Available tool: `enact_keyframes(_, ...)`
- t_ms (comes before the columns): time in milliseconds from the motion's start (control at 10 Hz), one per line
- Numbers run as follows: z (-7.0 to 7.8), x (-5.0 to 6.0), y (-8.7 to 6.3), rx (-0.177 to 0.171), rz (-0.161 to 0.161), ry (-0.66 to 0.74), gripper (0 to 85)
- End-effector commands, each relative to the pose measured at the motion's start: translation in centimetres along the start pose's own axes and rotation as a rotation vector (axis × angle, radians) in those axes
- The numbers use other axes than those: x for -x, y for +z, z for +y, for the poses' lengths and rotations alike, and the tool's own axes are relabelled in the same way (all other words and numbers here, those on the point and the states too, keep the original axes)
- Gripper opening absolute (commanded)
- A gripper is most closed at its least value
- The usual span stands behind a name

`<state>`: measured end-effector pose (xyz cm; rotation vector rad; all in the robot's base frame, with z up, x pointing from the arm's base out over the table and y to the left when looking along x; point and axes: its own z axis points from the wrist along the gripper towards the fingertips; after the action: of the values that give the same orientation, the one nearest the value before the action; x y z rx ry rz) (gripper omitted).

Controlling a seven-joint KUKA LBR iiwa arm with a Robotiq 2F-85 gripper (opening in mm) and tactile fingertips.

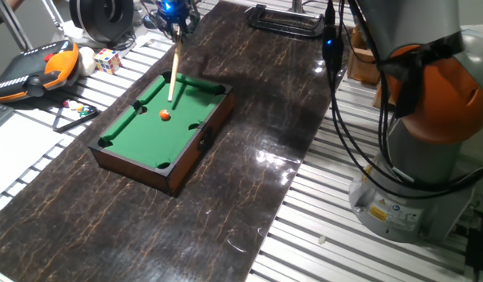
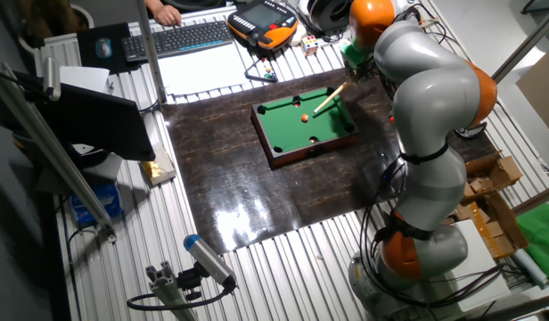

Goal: Hit the pool ball

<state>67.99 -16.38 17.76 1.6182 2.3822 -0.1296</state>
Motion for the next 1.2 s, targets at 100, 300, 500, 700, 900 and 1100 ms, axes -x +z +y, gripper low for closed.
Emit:
enact_keyframes(100, 0.1, -0.2, -0.1, 0.0, -0.004, 0.004, 0.7)
enact_keyframes(300, 0.2, -0.4, -0.1, 0.001, -0.006, 0.006, 0.7)
enact_keyframes(500, 0.3, -0.8, -0.1, 0.001, -0.006, 0.009, 0.7)
enact_keyframes(700, 0.4, -2.1, 0.2, -0.001, -0.015, 0.019, 0.7)
enact_keyframes(900, 0.4, -5.6, 0.0, -0.025, 0.008, 0.045, 0.7)
enact_keyframes(1100, 0.0, -11.1, -2.2, -0.114, 0.038, 0.06, 0.7)
